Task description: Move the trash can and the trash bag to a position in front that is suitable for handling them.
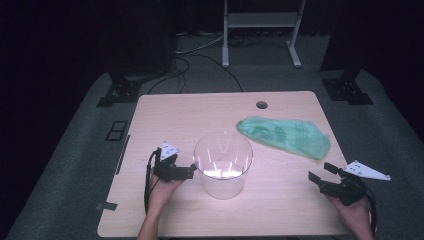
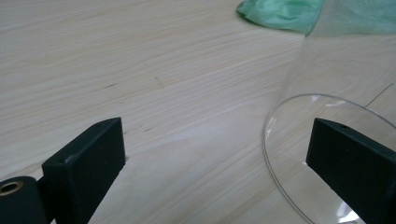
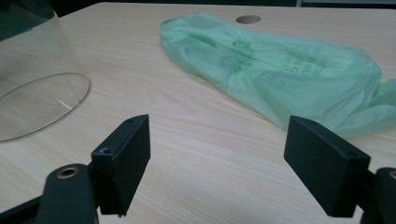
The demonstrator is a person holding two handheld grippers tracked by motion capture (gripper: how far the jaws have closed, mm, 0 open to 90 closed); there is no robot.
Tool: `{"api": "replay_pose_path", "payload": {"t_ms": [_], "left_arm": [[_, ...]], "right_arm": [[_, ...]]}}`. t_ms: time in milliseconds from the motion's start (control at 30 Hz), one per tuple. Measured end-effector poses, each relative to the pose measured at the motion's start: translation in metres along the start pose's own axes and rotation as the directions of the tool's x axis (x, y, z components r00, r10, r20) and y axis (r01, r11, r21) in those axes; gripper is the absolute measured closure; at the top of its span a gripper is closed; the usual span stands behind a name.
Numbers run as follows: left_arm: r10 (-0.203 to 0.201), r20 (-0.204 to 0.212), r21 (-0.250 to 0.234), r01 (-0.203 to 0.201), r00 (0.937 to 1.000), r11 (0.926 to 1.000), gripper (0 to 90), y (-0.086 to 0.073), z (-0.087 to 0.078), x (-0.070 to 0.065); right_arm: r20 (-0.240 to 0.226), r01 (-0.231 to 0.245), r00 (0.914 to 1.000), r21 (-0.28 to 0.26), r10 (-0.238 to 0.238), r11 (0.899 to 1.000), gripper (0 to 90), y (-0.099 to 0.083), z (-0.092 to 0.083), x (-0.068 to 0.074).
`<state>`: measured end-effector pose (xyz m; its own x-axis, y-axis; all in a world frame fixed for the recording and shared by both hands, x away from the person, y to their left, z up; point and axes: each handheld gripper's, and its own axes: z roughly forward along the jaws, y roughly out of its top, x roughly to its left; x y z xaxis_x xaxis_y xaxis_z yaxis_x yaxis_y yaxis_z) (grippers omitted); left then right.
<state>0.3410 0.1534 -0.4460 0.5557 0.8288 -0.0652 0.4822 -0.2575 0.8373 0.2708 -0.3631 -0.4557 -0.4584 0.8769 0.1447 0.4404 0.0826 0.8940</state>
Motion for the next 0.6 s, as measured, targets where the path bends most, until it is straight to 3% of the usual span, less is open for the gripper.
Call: {"api": "replay_pose_path", "payload": {"t_ms": [67, 367, 600], "left_arm": [[0.016, 0.009, 0.007, -0.016, 0.9998, 0.9999, 3.3, 0.003, 0.004, -0.005], [0.048, 0.066, 0.021, -0.050, 0.9966, 0.9985, 3.3, 0.009, 0.020, -0.024], [0.052, 0.050, 0.012, -0.053, 0.9974, 0.9985, 3.3, 0.008, 0.009, -0.017]], "right_arm": [[-0.007, -0.017, 0.9998, 0.002, 0.017, 1.000, 22.5, 0.000, 0.000, -0.001], [-0.011, -0.011, 0.9999, 0.009, 0.011, 1.000, 22.5, -0.001, 0.003, -0.001], [-0.019, 0.010, 0.9998, 0.060, -0.009, 0.998, 22.5, 0.003, 0.017, -0.003]]}}
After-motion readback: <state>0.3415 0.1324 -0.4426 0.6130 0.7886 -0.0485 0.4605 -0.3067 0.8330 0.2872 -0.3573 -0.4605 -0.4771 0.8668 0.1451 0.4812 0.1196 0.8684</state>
